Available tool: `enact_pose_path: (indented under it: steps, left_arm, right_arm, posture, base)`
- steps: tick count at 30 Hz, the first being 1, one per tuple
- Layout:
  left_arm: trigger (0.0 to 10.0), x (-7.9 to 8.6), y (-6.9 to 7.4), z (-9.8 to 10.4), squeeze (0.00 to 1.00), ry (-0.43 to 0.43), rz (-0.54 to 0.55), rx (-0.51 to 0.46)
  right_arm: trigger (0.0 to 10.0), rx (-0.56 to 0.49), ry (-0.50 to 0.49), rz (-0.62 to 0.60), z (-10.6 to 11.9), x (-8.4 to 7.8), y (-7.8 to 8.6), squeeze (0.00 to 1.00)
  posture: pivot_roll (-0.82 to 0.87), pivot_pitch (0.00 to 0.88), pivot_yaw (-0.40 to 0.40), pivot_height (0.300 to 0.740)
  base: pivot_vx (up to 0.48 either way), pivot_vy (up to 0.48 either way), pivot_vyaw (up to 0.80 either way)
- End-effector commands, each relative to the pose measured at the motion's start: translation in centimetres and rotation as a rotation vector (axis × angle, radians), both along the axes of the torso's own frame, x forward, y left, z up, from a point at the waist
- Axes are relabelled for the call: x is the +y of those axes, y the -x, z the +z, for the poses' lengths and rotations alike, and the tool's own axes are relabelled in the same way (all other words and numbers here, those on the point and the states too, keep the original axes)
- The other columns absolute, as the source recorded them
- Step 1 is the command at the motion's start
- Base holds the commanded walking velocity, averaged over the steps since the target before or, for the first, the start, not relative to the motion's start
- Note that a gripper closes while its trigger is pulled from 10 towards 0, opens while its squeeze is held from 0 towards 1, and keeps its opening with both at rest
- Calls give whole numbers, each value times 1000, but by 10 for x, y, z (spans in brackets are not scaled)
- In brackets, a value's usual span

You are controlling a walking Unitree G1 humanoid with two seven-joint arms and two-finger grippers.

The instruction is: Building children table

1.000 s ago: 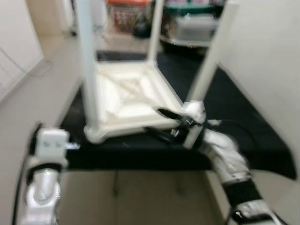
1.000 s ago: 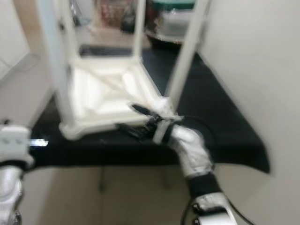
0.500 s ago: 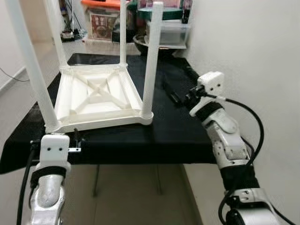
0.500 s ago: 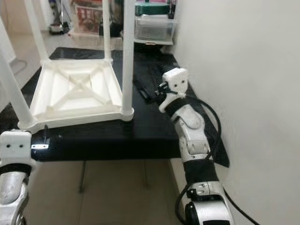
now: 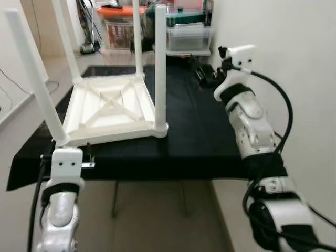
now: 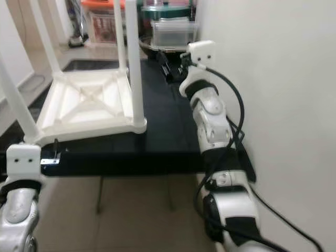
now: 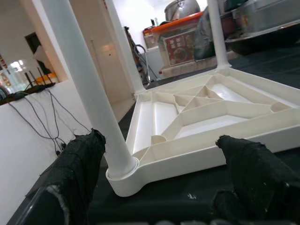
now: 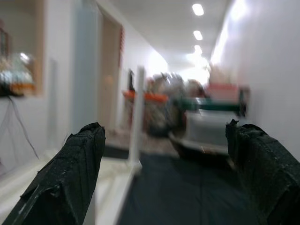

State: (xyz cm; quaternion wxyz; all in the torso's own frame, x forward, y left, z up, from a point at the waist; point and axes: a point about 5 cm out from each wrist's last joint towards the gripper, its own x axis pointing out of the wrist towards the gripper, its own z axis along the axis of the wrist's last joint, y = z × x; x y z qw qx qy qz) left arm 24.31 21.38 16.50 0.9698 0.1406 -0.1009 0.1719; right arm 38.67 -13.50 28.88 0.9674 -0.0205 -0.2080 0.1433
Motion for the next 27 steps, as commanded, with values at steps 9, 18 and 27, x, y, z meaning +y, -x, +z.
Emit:
enact_pose_path:
  steps: [9,18,27]
  left_arm:
    - [10000,-2,1,1,0,-2,-17,-7]
    - [10000,-1,-3,8,0,12,-77,-48]
    - [10000,-5,0,12,0,54,-137,-70]
  right_arm:
    - [10000,139,-10,-22,-39,13,4,961]
    - [10000,305,30,-231,-87,-10,9,898]
    - [10000,430,44,-301,-115,-16,14,851]
  posture:
    - [57,0,-66,740]
    - [46,0,-58,740]
    - [51,0,-62,740]
  base:
    - [0,0,0]
    - [94,0,0]
    - [393,0,0]
